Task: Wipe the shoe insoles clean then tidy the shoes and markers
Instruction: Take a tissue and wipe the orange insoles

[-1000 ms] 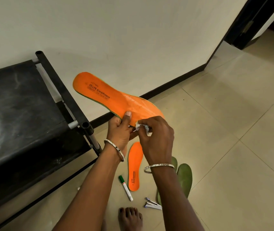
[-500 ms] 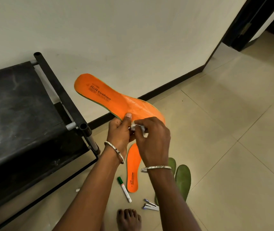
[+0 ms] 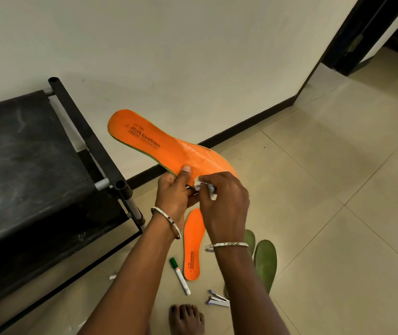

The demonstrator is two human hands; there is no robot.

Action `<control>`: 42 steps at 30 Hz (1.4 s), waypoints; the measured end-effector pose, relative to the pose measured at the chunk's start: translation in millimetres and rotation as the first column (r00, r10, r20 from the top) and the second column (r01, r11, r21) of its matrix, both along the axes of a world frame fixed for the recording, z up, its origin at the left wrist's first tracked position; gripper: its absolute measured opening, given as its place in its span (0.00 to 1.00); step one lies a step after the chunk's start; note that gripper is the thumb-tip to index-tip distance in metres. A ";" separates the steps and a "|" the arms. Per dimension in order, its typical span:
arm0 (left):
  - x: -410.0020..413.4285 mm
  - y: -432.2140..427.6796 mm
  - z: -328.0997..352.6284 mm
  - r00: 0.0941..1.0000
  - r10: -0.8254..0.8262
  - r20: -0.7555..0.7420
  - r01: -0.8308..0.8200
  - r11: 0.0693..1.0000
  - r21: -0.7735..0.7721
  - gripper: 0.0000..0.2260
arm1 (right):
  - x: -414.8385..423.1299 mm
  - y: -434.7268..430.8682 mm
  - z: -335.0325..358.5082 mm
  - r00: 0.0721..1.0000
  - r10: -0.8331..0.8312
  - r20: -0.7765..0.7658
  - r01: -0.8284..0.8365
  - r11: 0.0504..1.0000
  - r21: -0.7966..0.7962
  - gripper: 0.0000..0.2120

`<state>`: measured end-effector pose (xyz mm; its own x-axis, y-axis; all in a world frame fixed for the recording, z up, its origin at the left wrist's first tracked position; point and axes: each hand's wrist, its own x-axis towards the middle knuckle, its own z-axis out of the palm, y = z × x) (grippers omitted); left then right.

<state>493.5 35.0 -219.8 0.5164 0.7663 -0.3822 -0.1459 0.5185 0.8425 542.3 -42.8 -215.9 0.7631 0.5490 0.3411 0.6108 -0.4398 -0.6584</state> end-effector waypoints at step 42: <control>-0.3 0.7 6.2 1.000 -0.007 0.009 0.007 0.996 -0.091 0.17 | 30.4 -14.3 -14.3 0.992 -0.117 -0.050 0.116 0.993 -0.028 0.05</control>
